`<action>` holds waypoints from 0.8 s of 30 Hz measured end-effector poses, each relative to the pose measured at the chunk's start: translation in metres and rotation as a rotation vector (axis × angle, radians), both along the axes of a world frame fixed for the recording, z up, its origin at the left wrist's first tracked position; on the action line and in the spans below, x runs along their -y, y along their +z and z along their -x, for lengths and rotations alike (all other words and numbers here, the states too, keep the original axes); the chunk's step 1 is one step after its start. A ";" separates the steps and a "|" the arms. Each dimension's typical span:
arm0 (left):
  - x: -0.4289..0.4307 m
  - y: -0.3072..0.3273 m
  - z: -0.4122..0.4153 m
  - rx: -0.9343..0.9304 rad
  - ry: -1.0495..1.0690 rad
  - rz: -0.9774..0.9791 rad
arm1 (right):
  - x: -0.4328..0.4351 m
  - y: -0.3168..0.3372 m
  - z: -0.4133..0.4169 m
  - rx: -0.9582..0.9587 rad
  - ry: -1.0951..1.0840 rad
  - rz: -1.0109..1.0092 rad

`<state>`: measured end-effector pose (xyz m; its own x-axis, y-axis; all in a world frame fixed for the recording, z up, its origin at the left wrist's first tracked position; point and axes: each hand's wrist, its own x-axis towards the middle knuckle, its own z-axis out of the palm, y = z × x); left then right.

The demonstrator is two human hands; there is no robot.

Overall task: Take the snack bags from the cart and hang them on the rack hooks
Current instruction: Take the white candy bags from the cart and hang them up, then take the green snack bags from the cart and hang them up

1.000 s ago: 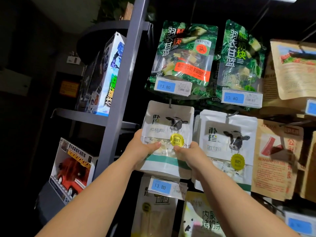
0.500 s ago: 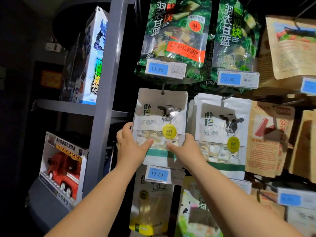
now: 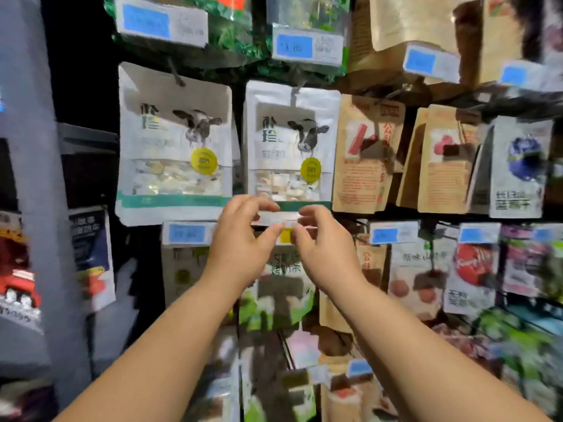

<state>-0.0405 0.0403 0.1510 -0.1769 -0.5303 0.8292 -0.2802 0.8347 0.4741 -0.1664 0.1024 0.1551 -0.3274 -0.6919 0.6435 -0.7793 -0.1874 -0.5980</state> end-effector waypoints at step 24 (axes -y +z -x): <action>-0.348 -0.382 0.250 1.363 -1.128 -0.355 | -0.482 -0.352 0.171 0.482 -0.933 -0.849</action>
